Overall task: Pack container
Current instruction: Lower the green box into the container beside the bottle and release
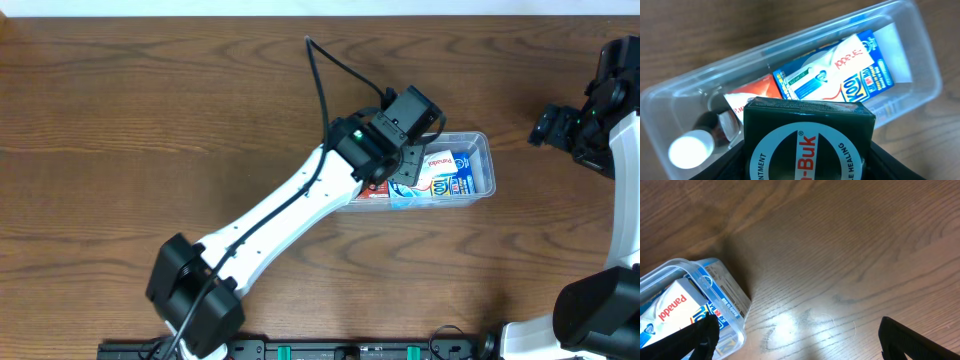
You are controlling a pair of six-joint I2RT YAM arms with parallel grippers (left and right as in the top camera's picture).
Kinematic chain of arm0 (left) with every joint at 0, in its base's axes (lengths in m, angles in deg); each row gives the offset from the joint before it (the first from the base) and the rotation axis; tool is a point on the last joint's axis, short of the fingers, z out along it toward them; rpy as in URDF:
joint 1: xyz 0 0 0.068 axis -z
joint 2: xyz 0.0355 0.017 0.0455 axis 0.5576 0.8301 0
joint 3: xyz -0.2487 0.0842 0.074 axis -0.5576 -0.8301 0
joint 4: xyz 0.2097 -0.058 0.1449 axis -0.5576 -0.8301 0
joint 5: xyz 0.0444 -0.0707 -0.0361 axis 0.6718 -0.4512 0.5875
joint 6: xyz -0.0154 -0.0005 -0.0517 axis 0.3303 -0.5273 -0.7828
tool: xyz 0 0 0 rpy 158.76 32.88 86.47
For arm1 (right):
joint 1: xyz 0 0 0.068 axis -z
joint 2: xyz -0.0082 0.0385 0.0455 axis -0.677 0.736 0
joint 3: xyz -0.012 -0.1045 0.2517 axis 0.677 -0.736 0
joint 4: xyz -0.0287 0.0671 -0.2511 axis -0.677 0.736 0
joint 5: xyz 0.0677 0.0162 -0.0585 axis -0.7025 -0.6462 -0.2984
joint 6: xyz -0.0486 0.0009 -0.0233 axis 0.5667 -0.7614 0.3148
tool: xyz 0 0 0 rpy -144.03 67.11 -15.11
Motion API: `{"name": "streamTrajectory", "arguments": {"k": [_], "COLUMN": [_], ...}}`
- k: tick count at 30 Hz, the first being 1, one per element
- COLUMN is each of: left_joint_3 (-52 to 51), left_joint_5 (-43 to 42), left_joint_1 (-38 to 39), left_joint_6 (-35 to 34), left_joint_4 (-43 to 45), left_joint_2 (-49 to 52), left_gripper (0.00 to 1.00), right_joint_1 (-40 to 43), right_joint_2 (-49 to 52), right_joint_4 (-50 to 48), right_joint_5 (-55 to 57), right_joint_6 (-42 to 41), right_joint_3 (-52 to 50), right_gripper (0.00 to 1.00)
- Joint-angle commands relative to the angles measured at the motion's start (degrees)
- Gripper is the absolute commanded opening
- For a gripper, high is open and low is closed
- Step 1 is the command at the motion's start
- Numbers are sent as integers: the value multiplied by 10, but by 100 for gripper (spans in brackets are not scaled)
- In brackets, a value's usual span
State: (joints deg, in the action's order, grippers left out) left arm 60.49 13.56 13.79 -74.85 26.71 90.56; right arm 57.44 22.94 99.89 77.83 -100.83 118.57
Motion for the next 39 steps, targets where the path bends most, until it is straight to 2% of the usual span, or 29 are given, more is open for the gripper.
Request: {"name": "streamTrajectory", "arguments": {"k": [1,6,14,16,25,34,36,39], "left_joint_3": [5,3,-10,-12,-12,-13,-13,-13], "left_joint_5": [12,75,83,83,83,83,83,83], "left_joint_1": [0,0,2,3,3,3,3,3], "left_joint_6": [-56,-134,-192,-209,-210,-209,-209,-209], "left_joint_4": [1,-13,-9,-9,-10,-17,-17,-17], "left_joint_2": [11,21,33,44,98,105,105,105], "left_gripper": [61,60,60,56,55,55,56,71], "right_joint_1": [5,5,5,5,5,5,5,5], "right_joint_2": [-1,-1,-1,-1,-1,-1,-1,-1], "right_joint_4": [0,0,0,0,0,0,0,0], "right_joint_5": [2,2,2,2,2,2,2,2], "right_joint_6": [7,7,7,7,7,7,7,7], "right_joint_3": [0,0,0,0,0,0,0,0], "right_gripper": [99,99,99,99,99,99,99,99]}}
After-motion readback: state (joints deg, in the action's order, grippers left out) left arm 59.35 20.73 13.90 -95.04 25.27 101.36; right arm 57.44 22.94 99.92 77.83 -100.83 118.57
